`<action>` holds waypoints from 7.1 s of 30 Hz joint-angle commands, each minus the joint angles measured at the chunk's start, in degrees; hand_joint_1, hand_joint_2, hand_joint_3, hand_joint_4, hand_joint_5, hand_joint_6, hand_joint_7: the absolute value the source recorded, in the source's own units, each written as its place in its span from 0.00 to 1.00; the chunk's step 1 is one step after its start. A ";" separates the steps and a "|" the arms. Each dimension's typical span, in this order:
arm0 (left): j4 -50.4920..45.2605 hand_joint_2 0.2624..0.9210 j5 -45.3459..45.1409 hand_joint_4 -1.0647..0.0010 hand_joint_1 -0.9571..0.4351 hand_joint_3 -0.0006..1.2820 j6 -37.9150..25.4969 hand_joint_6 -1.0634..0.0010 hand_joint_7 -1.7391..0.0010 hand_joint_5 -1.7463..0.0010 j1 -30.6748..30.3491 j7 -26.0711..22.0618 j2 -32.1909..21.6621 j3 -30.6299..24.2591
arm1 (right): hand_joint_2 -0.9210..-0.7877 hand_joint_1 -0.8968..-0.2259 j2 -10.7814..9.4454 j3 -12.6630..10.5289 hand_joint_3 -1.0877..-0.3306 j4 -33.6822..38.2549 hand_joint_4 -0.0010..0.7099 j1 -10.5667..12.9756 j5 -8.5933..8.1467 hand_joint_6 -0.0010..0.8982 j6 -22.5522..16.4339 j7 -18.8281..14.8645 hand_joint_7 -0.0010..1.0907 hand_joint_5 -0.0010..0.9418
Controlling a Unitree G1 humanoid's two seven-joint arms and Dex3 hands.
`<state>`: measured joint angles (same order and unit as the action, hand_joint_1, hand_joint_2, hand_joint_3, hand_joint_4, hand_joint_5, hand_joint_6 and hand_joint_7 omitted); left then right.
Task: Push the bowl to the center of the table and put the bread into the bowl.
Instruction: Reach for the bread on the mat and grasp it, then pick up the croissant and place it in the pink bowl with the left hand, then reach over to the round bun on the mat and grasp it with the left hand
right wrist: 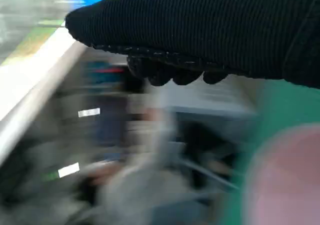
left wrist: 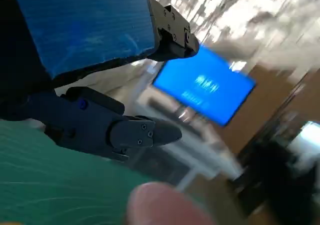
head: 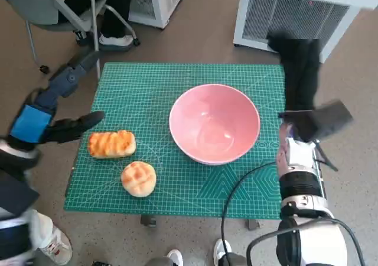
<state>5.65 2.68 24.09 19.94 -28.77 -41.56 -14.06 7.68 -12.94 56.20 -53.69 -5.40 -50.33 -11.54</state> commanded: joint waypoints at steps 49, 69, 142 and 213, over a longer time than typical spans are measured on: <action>21.11 0.97 -25.48 0.72 0.45 0.00 -21.10 0.63 0.98 0.99 10.54 -9.10 -3.54 26.38 | 0.00 0.38 -0.20 6.55 0.38 -24.43 0.37 11.53 -6.74 0.00 -0.73 -11.49 0.61 0.04; 31.31 1.00 -28.56 0.39 0.67 0.11 -11.88 0.51 0.23 0.38 10.81 2.88 -0.55 28.63 | 0.00 0.39 -0.37 6.72 0.37 -26.11 0.36 12.26 -7.59 0.00 0.17 -11.68 0.61 0.05; 22.99 0.92 -26.76 0.96 0.53 0.00 -14.17 0.77 0.97 1.00 37.01 -9.18 17.60 34.66 | 0.00 0.41 0.68 6.66 0.33 -35.02 0.00 15.83 -7.59 0.00 5.71 -10.70 0.55 0.46; 0.29 0.94 -21.87 0.62 0.53 0.00 -10.30 0.59 0.94 0.97 -7.23 -9.52 0.93 25.77 | 0.00 0.43 0.15 7.41 0.35 -33.04 0.00 15.31 -12.61 0.00 6.82 -15.39 0.59 0.47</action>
<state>3.81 -17.98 12.89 11.52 -39.19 -41.54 10.45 7.77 -5.52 22.98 -39.14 -17.86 -44.16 -26.29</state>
